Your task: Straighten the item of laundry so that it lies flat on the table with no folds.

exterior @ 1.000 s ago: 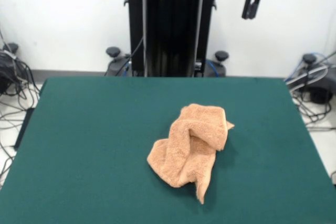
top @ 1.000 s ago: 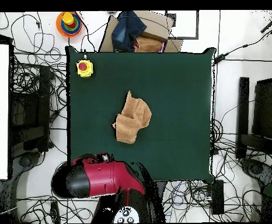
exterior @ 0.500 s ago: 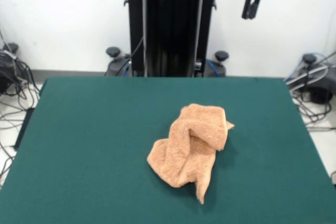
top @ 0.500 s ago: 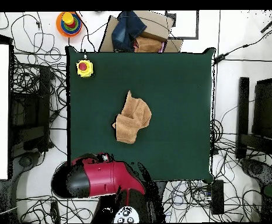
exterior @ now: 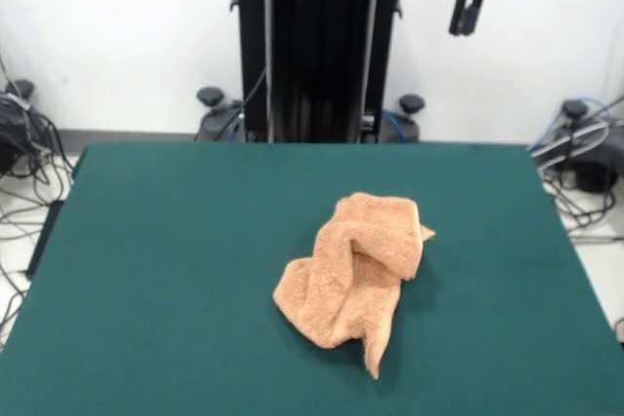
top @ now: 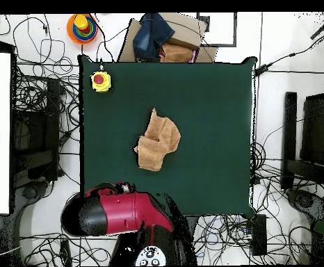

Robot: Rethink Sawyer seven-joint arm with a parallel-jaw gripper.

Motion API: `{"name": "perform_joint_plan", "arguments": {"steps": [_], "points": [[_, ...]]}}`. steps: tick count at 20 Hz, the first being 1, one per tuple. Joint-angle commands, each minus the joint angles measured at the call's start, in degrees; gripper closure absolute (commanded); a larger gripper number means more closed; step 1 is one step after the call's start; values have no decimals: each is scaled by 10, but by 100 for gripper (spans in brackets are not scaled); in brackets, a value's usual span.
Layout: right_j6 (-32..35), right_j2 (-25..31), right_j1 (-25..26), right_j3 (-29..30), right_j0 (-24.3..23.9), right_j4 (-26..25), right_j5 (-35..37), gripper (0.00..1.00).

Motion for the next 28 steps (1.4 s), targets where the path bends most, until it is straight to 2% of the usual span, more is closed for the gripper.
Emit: {"name": "perform_joint_plan", "arguments": {"steps": [1,7,8,18,21,23,28], "points": [[68,2,14,8,-11,-23,1,100],[65,1,13,6,-10,-23,11,100],[65,2,11,8,-11,-22,10,0],[67,7,17,0,-9,-17,16,0],[57,25,12,3,-20,-14,-5,0],[69,9,8,-4,-8,-12,17,0],[62,-12,37,-34,-14,-38,3,0]]}}
